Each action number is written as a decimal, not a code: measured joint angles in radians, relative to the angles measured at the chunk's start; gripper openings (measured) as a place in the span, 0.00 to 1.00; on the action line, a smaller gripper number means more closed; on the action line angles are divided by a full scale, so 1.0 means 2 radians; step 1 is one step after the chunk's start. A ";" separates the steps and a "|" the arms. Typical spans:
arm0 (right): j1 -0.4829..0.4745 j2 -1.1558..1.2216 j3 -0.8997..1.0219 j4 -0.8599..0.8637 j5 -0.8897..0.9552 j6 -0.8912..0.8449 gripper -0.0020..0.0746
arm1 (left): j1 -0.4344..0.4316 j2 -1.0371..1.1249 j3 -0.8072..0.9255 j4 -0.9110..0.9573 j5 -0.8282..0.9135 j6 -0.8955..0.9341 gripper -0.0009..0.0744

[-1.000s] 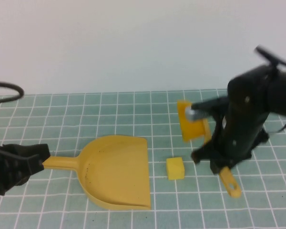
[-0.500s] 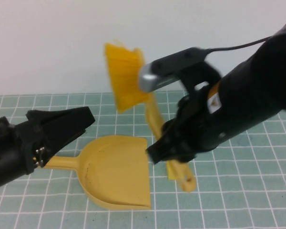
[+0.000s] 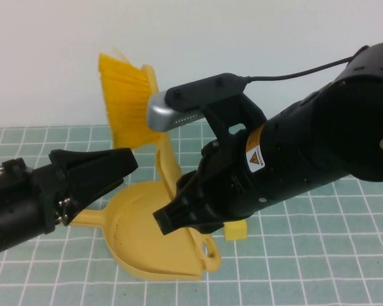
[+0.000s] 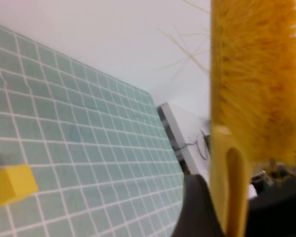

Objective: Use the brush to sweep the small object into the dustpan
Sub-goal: Hand over the broom

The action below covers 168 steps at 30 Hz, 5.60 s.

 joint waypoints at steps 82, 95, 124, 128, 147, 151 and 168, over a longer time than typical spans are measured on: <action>-0.065 0.026 0.006 -0.050 0.190 -0.092 0.82 | 0.002 0.154 -0.015 -0.049 0.124 0.024 0.01; -0.186 -0.014 0.185 0.257 0.130 -0.305 0.67 | 0.064 0.154 -0.015 -0.014 0.197 0.030 0.01; -0.190 0.136 0.184 0.794 0.167 -0.627 0.64 | 0.064 0.154 -0.015 -0.016 0.197 -0.011 0.01; -0.163 0.138 0.149 0.795 0.167 -0.629 0.64 | 0.064 0.154 -0.015 -0.016 0.197 -0.012 0.01; -0.148 0.142 0.121 0.775 0.149 -0.612 0.30 | 0.064 0.154 -0.015 -0.016 0.197 0.000 0.01; -0.146 0.146 0.121 0.776 0.148 -0.610 0.26 | 0.064 0.154 -0.015 -0.016 0.197 0.005 0.03; -0.172 0.142 0.120 0.792 0.167 -0.624 0.26 | 0.064 0.154 -0.015 -0.033 0.197 0.027 0.74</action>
